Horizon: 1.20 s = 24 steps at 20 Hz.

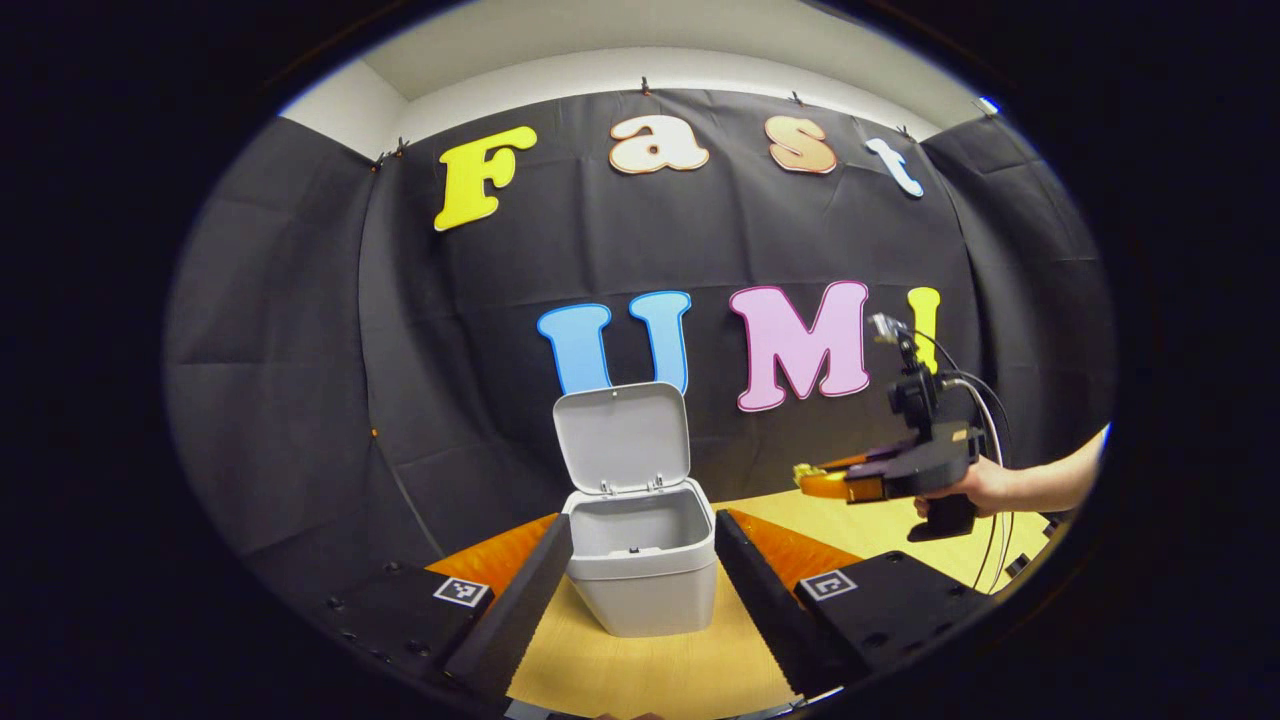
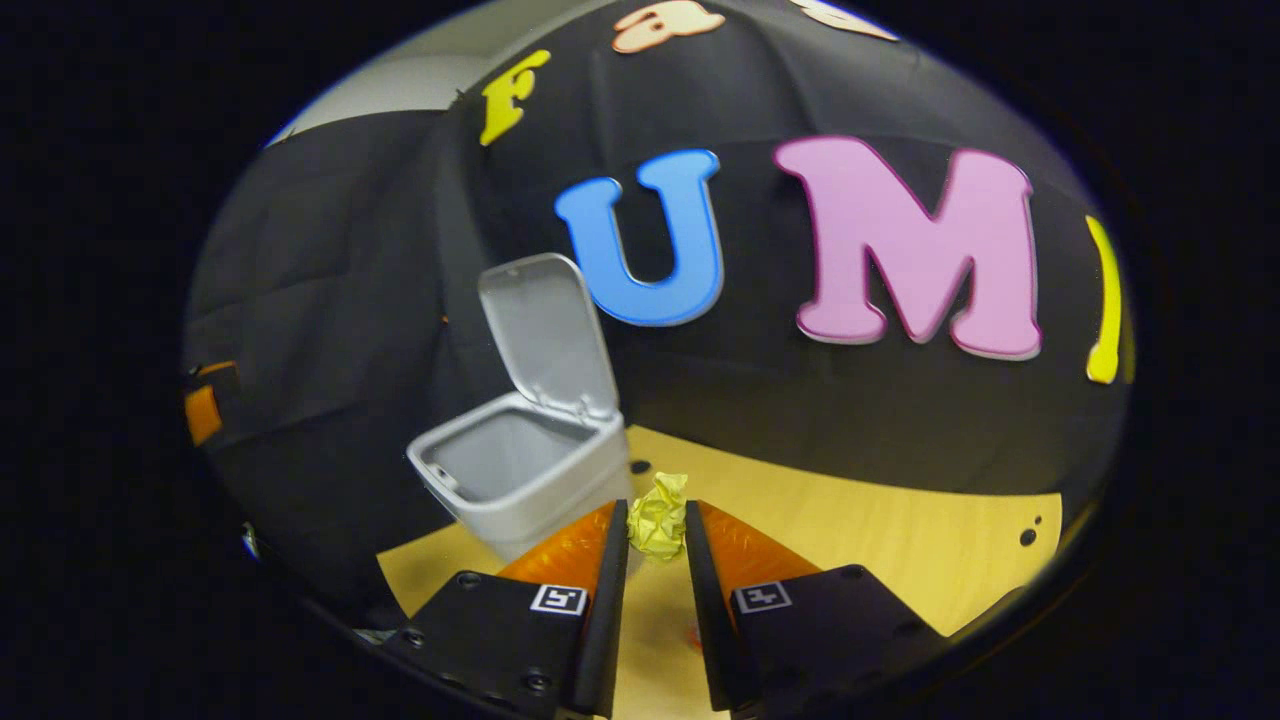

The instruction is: Press the lid of the desktop garbage bin to open it, pick up the crumpled paper on the desktop and throw it into the bin, then pick up the pop can on the desktop and drop it into the bin, and finally close the garbage bin lid.

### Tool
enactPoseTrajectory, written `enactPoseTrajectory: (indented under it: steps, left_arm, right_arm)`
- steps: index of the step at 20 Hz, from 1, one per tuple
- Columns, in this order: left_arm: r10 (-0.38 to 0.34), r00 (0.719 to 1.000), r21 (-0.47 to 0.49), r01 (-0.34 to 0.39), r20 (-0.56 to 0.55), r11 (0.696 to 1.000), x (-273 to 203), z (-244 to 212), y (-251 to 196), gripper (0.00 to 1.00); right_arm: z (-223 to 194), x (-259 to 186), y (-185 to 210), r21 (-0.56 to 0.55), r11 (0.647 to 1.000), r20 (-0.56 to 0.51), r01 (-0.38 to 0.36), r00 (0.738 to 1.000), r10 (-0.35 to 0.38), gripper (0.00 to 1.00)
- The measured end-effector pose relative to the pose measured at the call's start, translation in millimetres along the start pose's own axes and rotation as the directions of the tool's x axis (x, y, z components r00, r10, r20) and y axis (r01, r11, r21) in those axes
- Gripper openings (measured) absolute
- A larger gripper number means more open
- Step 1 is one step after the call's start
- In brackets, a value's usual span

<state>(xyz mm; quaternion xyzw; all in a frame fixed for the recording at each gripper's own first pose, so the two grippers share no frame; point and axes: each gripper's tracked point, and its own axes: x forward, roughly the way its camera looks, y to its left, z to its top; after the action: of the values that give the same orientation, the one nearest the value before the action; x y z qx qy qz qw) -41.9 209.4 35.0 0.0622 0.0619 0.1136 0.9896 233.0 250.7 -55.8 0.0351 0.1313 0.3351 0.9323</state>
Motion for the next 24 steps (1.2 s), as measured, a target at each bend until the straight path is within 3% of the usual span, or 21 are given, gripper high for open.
enactPoseTrajectory:
  steps: [4, 9, 10, 11, 12, 13, 16, 20, 24]
  left_arm:
    - [0.024, 1.0, -0.031, -0.024, -0.014, 0.999, -13, -6, 3, 0.96]
    - [0.049, 0.998, -0.056, -0.05, -0.026, 0.997, -24, -17, 2, 0.97]
    - [0.044, 0.999, -0.067, -0.046, -0.031, 0.997, -25, -19, -1, 0.96]
    - [0.042, 0.999, -0.075, -0.044, -0.035, 0.996, -24, -24, -4, 0.97]
    - [0.039, 0.998, -0.081, -0.042, -0.04, 0.996, -24, -27, -7, 0.96]
    - [0.03, 0.999, -0.091, -0.034, -0.043, 0.995, -23, -31, -10, 0.97]
    - [-0.017, 0.998, -0.131, 0.01, -0.058, 0.991, -11, -43, -28, 0.96]
    - [-0.126, 0.99, -0.174, 0.114, -0.062, 0.978, 14, -61, -62, 0.97]
    - [-0.247, 0.965, -0.188, 0.227, -0.09, 0.956, 50, -84, -111, 0.98]
  right_arm:
    - [37, 34, 80, -0.049, 0.988, 0.044, -0.143, 0.988, 0.145, 0.39]
    - [-22, 98, 110, -0.044, 0.987, -0.133, -0.155, 0.98, 0.148, 0.39]
    - [-32, 104, 108, -0.04, 0.987, -0.164, -0.154, 0.976, 0.145, 0.25]
    - [-39, 105, 105, -0.038, 0.987, -0.181, -0.155, 0.973, 0.146, 0.29]
    - [-34, 103, 109, -0.032, 0.985, -0.17, -0.171, 0.972, 0.163, 0.51]
    - [-27, 100, 112, -0.038, 0.983, -0.146, -0.179, 0.974, 0.172, 0.55]
    - [-5, 77, 101, -0.081, 0.983, -0.089, -0.163, 0.984, 0.156, 0.95]
    - [9, 34, 64, -0.073, 0.991, -0.056, -0.114, 0.992, 0.111, 0.99]
    - [25, -19, 6, -0.051, 0.999, -0.016, 0.0, 1.0, -0.001, 0.98]
